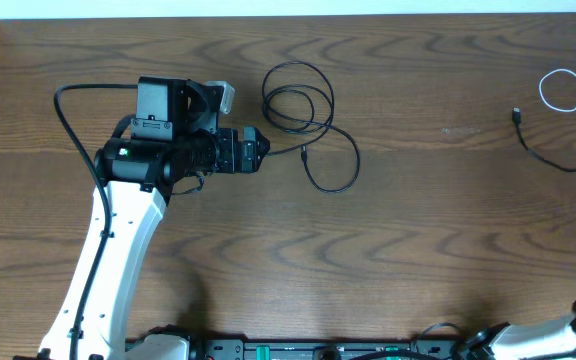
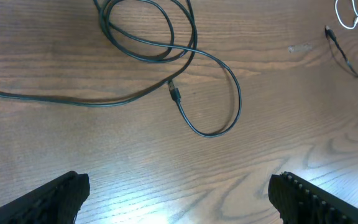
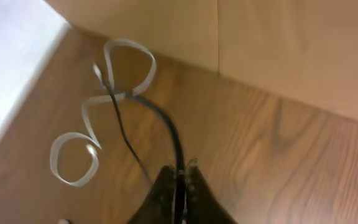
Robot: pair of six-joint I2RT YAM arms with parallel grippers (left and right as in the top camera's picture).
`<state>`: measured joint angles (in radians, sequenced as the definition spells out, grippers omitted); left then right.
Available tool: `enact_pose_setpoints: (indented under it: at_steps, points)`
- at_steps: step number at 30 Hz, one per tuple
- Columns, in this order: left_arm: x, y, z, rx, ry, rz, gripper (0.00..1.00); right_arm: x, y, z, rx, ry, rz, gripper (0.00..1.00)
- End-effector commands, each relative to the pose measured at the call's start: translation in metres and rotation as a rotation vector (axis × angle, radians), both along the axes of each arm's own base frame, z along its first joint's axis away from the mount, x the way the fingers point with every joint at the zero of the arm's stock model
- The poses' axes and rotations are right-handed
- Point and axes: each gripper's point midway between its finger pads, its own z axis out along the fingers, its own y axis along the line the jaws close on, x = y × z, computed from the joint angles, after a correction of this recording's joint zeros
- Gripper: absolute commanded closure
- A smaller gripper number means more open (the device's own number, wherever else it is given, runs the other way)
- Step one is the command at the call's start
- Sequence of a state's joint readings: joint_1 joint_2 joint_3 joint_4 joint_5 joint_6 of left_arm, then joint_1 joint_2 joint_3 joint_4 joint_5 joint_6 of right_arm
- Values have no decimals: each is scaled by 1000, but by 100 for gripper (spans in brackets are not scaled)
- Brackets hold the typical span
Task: Untangle cables
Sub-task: 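Release the black cable at the right edge and withdraw the right gripper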
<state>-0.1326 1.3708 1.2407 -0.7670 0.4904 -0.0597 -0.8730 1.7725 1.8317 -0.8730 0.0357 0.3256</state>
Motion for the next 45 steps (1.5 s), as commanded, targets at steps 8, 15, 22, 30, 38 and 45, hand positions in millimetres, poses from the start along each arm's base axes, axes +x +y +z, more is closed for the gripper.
enact_pose_setpoints:
  at_steps: [8,15,22,30,38,45]
  points:
    - [3,2,3,5,-6,13,2,16,4,-44,128,29,76,33]
    - [3,2,3,5,-6,13,2,77,71,-19,233,-197,477,21]
    - [2,2,3,5,-6,12,2,97,128,-43,213,-6,635,21]
    - [3,2,3,5,-6,13,2,126,201,-140,172,342,1082,17]
    - [3,2,3,5,-6,13,2,124,210,-224,288,513,1100,35]
    - [3,2,3,5,-6,13,2,129,205,-223,308,481,1024,99]
